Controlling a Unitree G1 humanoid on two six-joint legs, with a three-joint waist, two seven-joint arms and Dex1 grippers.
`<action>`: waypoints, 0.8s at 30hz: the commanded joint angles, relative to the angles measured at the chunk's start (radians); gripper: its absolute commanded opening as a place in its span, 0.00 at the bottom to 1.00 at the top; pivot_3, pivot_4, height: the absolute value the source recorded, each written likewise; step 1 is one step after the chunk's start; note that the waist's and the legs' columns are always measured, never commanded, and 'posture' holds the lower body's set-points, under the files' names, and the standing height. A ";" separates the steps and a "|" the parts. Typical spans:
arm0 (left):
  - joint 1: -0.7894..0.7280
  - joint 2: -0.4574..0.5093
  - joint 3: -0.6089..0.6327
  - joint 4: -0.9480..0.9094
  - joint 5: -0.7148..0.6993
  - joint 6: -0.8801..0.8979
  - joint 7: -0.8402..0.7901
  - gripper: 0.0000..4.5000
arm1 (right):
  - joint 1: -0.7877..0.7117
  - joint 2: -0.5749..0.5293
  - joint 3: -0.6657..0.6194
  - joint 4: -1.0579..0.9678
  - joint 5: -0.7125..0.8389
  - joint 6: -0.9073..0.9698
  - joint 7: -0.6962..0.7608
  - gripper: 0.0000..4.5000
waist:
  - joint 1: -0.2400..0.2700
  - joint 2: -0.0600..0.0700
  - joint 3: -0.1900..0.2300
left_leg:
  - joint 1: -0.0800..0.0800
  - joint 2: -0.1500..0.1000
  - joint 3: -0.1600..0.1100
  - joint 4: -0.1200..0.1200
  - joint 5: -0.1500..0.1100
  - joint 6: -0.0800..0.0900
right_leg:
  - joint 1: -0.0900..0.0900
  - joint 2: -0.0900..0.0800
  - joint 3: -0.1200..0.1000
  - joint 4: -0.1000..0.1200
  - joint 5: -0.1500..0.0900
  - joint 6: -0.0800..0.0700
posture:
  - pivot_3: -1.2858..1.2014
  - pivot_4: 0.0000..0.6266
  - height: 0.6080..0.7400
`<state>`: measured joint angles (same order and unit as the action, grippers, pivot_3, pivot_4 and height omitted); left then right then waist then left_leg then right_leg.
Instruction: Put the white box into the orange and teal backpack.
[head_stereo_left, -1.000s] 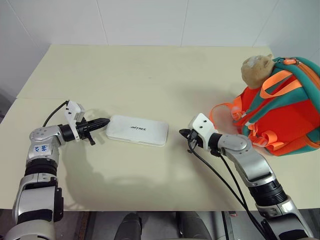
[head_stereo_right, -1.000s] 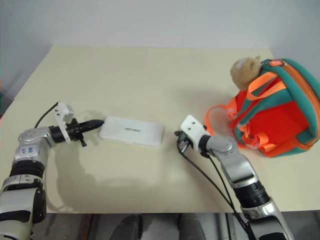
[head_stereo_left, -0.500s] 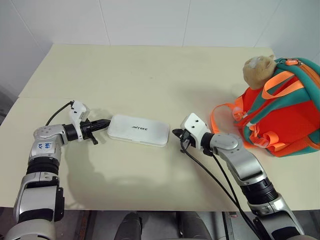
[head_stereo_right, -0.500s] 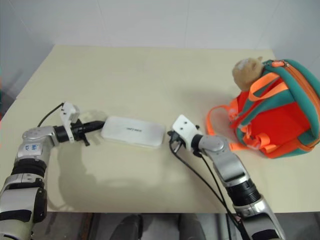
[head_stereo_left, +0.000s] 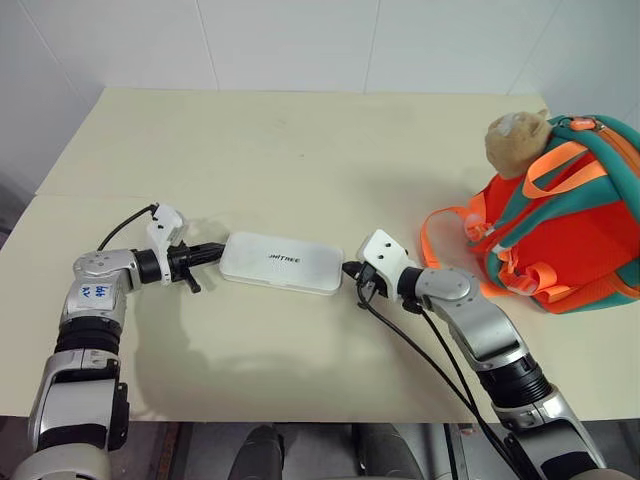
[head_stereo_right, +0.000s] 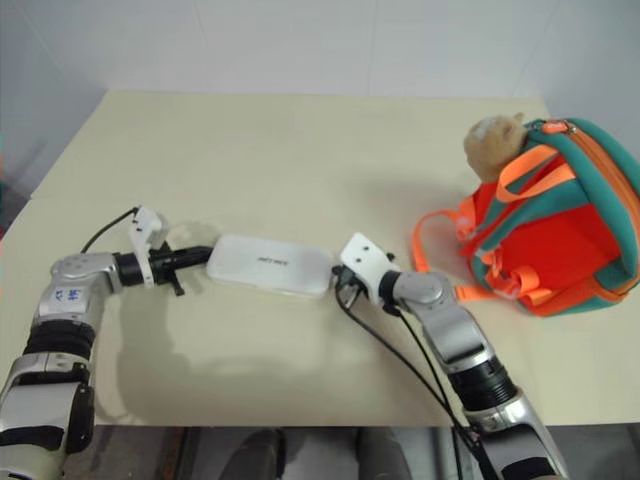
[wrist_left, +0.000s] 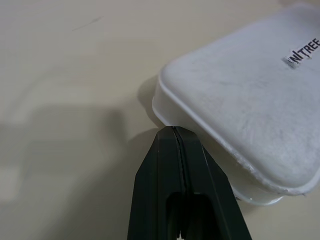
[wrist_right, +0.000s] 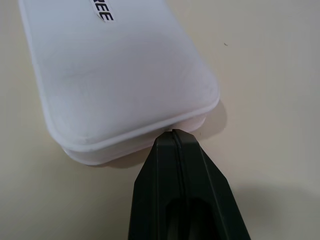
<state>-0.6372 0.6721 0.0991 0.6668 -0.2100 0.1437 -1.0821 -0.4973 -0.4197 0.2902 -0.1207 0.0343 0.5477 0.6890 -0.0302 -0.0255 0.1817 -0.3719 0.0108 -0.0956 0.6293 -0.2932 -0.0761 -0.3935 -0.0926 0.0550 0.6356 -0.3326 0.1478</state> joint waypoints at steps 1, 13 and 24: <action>0.043 0.001 -0.026 -0.117 -0.015 0.047 -0.038 0.00 | -0.022 0.005 0.022 -0.052 0.010 -0.016 0.034 0.03 | 0.000 0.000 0.000 | 0.000 0.000 0.000 0.000 0.000 0.000 | 0.000 0.000 0.000 0.000 0.000 0.000 | 0.52 0.24 1.00; 0.214 0.032 -0.040 -0.379 -0.045 0.199 -0.046 0.00 | -0.004 -0.043 0.032 -0.111 0.015 0.005 0.098 0.03 | 0.000 0.000 0.000 | 0.000 0.000 0.000 0.000 -0.001 0.001 | 0.000 0.000 0.000 0.000 0.000 0.000 | 0.52 0.24 1.00; 0.340 0.058 -0.054 -0.585 -0.086 0.323 -0.042 0.00 | 0.016 -0.093 0.024 -0.172 0.027 0.032 0.151 0.03 | 0.002 0.000 0.000 | 0.001 0.000 0.000 0.000 -0.002 0.004 | 0.002 -0.001 0.000 -0.006 0.000 0.000 | 0.52 0.24 1.00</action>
<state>-0.3302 0.7484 0.1105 0.1341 -0.2708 0.4438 -1.0896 -0.4811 -0.5270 0.2960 -0.2225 0.0206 0.5933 0.8054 -0.0279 -0.0251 0.1819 -0.3711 0.0107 -0.0953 0.6292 -0.2953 -0.0725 -0.3917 -0.0933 0.0553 0.6290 -0.3327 0.1477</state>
